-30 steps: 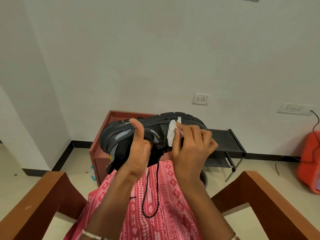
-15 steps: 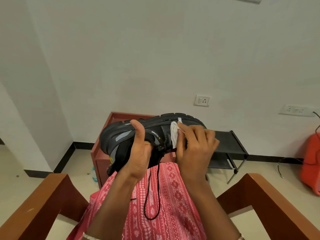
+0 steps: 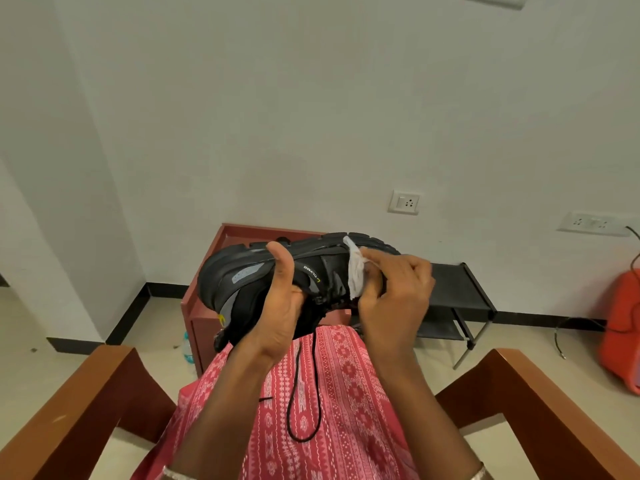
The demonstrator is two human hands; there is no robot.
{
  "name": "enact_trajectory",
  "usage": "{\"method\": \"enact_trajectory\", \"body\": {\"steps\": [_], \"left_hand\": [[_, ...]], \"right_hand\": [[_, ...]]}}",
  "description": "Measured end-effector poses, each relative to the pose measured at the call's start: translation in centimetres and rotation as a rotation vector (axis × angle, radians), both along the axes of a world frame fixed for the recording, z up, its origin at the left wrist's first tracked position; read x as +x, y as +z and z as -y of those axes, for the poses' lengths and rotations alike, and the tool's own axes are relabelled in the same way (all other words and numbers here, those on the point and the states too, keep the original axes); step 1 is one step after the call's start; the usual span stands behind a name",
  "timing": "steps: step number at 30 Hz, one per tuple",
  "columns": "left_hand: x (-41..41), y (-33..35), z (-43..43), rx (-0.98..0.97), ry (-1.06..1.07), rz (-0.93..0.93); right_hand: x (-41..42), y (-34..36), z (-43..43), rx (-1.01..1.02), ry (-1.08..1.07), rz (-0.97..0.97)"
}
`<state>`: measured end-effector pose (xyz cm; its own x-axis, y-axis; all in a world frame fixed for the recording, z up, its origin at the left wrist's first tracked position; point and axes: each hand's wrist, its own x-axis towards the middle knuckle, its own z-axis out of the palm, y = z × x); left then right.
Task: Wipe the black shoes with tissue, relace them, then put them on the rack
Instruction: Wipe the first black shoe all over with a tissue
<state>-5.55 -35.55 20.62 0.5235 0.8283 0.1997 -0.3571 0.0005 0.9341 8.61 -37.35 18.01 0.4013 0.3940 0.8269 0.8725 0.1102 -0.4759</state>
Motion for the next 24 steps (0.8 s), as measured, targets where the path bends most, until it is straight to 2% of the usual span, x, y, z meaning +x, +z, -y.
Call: {"method": "enact_trajectory", "body": {"steps": [2, 4, 9, 11, 13, 15, 19, 22, 24], "left_hand": [[0.3, 0.0, 0.1, -0.006, -0.001, 0.009], [0.4, 0.1, 0.3, -0.007, -0.011, 0.019], [0.1, 0.0, 0.4, -0.031, -0.018, -0.025], [-0.1, -0.2, 0.2, -0.031, 0.0, -0.025], [-0.1, 0.0, 0.3, -0.032, -0.02, -0.011], [0.0, 0.2, 0.4, -0.043, -0.061, 0.007], [0.3, 0.0, 0.1, -0.055, -0.069, 0.06], [0.4, -0.1, 0.2, -0.057, -0.067, 0.061], [0.1, -0.2, 0.1, -0.084, -0.054, 0.054]], "right_hand": [[-0.2, 0.1, 0.1, 0.021, 0.022, -0.074], [-1.1, 0.3, 0.5, 0.02, 0.075, -0.053], [-4.4, 1.2, 1.7, -0.02, 0.371, -0.217], [-5.0, 1.5, 2.2, -0.026, 0.444, -0.165], [-4.4, 1.5, 2.1, -0.03, 0.436, -0.055], [-3.0, 1.0, 1.4, -0.032, 0.311, 0.053], [-0.9, 0.3, 0.0, -0.023, 0.119, 0.072], [-2.2, 0.1, 0.5, -0.029, 0.153, 0.013], [-3.8, 0.5, 1.3, -0.036, 0.294, -0.061]]}}
